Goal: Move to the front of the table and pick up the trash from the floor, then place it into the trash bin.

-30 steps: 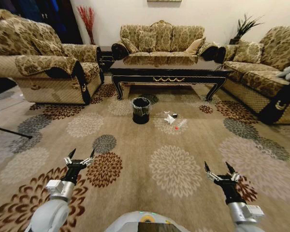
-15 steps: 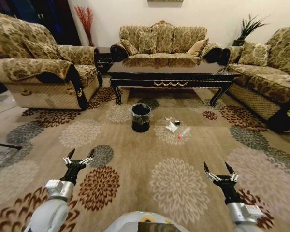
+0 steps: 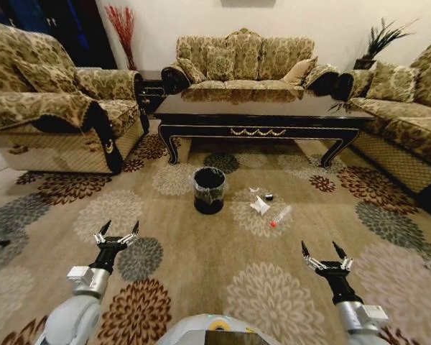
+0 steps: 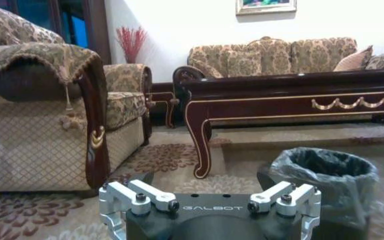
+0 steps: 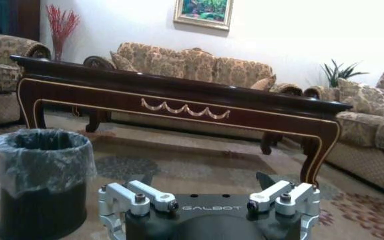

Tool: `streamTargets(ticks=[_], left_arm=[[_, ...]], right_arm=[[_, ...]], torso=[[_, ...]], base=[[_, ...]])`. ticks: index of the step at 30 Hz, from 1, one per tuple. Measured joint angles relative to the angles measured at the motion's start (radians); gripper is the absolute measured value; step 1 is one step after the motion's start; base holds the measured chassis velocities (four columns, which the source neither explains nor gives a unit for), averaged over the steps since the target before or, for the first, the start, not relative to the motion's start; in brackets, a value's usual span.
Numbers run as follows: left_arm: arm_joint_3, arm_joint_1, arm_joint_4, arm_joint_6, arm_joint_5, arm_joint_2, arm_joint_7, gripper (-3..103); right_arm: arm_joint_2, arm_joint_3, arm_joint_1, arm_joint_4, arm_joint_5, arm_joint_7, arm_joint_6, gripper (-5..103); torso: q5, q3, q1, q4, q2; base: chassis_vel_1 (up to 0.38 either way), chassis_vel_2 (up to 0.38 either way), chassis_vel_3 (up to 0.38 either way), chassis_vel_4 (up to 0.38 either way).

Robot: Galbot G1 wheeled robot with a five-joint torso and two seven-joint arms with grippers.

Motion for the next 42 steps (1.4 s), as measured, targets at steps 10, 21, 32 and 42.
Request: streamTargets(ticks=[10,21,32,42], left_arm=[[-0.006,0.0,0.009,-0.009,-0.005,0.0,0.001,100],[-0.005,-0.013,0.015,-0.01,-0.005,0.01,0.002,100],[0.001,-0.048,0.018,0.018,-0.004,0.038,-0.001,100],[0.071,-0.181,-0.066,0.252,-0.017,0.192,-0.035,100]], right_arm=[[0.005,-0.01,0.002,0.001,-0.009,0.002,-0.002,100],[0.013,-0.018,0.0,0.002,-0.017,0.008,-0.002,100],[0.015,-0.029,0.013,0.003,-0.023,0.046,-0.007,100],[0.015,-0.041,0.021,-0.008,-0.042,0.056,-0.007,100]], torso=[[-0.0002,0.0,0.0,0.0,0.0],[-0.0002,0.0,0.0,0.0,0.0],[0.0,0.0,0.0,0.0,0.0],[-0.0001,0.0,0.0,0.0,0.0]], base=[[-0.249,0.235,0.246,-0.243],[-0.228,0.223,0.226,-0.228],[-0.187,0.194,0.175,-0.195],[-0.039,0.041,0.038,-0.042]])
